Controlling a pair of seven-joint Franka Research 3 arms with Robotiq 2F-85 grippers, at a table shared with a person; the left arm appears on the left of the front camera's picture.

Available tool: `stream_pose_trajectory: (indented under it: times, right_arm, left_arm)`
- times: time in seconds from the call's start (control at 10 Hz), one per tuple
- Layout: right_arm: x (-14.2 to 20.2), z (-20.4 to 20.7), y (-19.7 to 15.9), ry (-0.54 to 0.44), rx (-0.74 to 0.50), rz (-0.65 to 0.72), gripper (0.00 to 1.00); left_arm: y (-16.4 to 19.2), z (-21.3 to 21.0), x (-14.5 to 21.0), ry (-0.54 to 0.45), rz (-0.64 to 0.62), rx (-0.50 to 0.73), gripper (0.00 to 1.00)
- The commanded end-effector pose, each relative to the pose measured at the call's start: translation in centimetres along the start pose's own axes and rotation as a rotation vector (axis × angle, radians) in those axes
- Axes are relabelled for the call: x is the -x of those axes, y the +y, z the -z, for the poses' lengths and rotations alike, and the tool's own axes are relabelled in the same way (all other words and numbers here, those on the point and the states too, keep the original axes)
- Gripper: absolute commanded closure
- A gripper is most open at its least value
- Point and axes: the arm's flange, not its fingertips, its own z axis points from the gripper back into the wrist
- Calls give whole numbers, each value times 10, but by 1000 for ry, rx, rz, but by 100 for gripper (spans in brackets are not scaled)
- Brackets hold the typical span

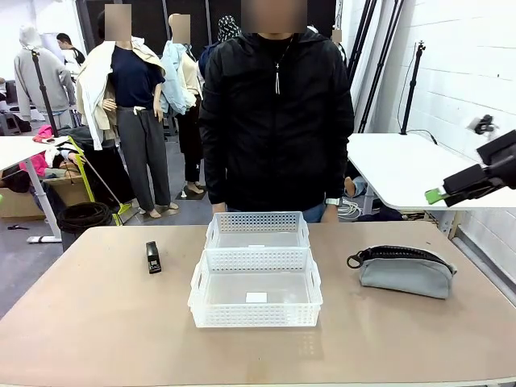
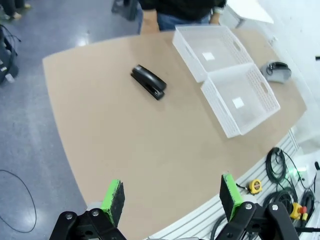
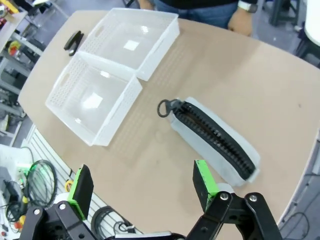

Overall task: Distribute items into two baskets.
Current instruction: Pick up the Pencil pouch that the person points to.

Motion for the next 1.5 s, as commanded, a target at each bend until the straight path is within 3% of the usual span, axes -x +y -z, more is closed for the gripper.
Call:
stream_pose_trajectory:
  times: [0.0, 0.4, 0.9, 1.0, 1.1, 1.4]
  right_arm:
    - [17, -11, -6, -43, -32, 25, 0]
    - [38, -29, -13, -16, -159, 90, 0]
    - [50, -45, -12, -45, -168, 95, 0]
    - [47, -47, -12, -11, -153, 119, 0]
    - [47, -47, -12, -11, -153, 119, 0]
    - [47, -47, -12, -11, -153, 119, 0]
  left_arm:
    - [11, -1, 8, -133, 11, -23, 0]
    - [23, -2, 12, -250, 21, -43, 0]
    - [20, 5, 11, -217, 45, 17, 0]
    - [17, 3, 11, -215, 57, 49, 0]
    - [18, 4, 11, -202, 22, -7, 0]
    - [18, 4, 11, -202, 22, -7, 0]
